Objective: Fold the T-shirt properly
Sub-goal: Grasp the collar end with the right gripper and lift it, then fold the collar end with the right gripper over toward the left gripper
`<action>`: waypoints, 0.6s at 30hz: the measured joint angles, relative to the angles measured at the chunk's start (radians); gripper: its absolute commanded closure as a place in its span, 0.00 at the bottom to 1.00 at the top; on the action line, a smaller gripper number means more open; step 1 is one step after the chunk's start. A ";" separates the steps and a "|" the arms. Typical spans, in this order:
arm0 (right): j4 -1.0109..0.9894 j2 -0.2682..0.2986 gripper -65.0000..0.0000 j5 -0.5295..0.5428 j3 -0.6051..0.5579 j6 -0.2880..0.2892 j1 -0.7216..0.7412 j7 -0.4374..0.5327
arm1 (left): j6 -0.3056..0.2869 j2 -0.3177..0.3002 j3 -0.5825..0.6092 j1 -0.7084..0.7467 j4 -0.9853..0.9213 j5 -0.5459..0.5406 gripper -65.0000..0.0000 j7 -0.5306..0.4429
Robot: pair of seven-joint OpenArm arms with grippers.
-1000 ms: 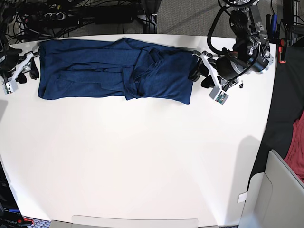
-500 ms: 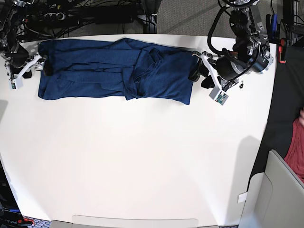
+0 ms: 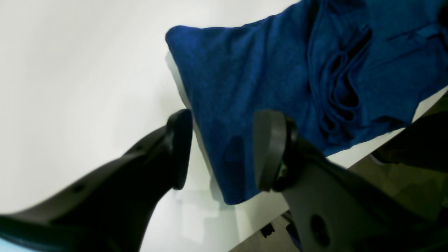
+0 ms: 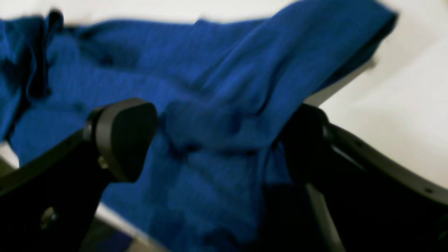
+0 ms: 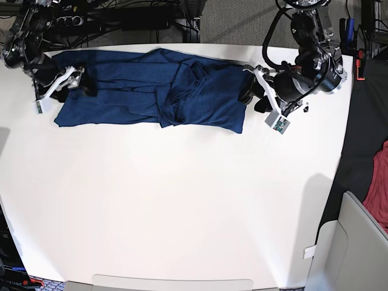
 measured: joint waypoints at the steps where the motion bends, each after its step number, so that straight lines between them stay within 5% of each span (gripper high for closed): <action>1: 0.023 -0.011 0.12 -0.008 0.000 -0.006 -0.007 -0.020 | 0.000 0.000 0.000 0.000 0.000 0.000 0.57 0.000; 4: 0.076 -0.026 0.34 -0.016 -0.008 -0.006 -0.012 -0.085 | 0.000 0.000 0.000 0.000 0.000 0.000 0.57 0.000; 9: 0.084 -0.050 0.98 -0.052 0.014 -0.020 -0.008 -0.122 | 0.000 0.000 0.000 -0.005 0.000 0.000 0.57 0.000; 14: 0.083 -0.061 0.99 -0.053 0.036 -0.019 0.019 -0.126 | 0.000 0.000 0.000 -0.005 0.000 0.000 0.57 0.000; 18: 0.084 -0.069 0.99 0.045 0.071 -0.019 0.027 -0.130 | 0.000 0.000 0.000 -0.002 0.000 0.000 0.57 0.000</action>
